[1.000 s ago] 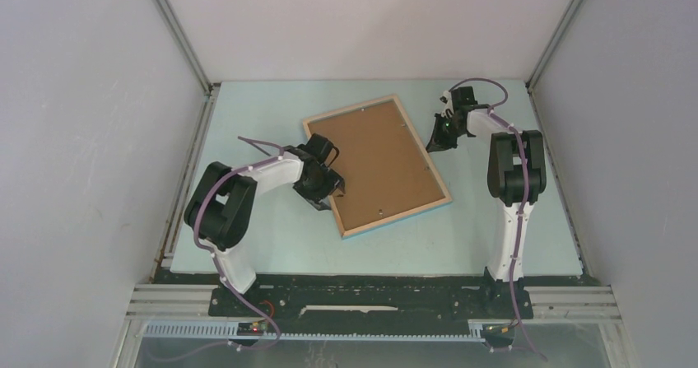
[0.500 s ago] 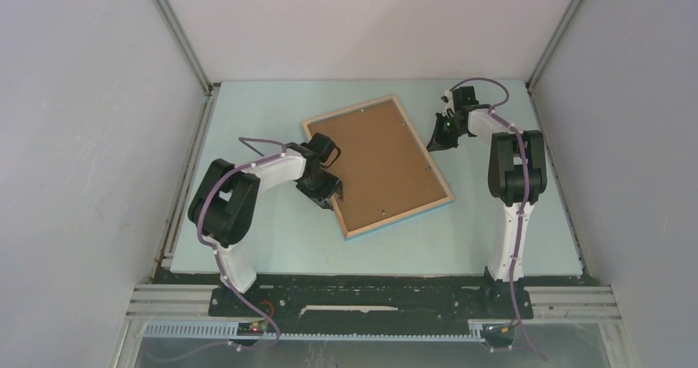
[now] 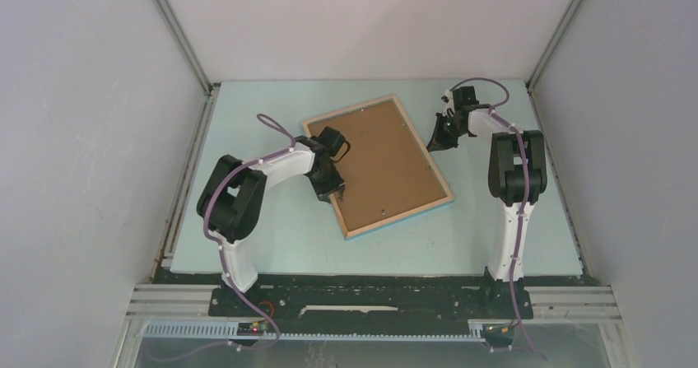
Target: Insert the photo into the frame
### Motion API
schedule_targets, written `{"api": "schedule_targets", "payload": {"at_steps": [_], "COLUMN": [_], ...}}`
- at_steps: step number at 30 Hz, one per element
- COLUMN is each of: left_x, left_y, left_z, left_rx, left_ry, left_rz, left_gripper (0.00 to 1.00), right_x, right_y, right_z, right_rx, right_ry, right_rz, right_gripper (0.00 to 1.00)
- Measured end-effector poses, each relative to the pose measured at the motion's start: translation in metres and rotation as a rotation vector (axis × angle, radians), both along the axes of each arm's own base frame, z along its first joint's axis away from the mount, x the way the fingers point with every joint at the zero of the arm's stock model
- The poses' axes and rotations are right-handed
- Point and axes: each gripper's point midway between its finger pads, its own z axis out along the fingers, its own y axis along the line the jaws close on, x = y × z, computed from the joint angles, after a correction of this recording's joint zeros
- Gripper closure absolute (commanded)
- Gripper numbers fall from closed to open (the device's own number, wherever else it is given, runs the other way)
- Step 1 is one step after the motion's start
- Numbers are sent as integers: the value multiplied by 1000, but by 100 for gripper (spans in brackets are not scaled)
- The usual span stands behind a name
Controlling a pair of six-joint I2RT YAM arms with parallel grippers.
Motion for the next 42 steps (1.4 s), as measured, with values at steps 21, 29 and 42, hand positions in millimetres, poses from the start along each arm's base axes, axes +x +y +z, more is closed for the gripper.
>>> {"api": "schedule_targets", "payload": {"at_steps": [21,29,42], "left_x": [6,2,-3], "left_y": [12,15,15], "left_z": [7,4,2], "left_rx": [92,121,160], "left_ry": [-133,-119,-118], "left_rz": [-211,-213,-240], "left_gripper": [48,39,35], "right_x": [-1,-1,-1], "right_y": [4,4,5], "right_z": [2,2,3], "right_rx": [26,27,34], "right_ry": [2,2,-1], "right_rz": [12,13,14], "right_gripper": [100,100,100]}}
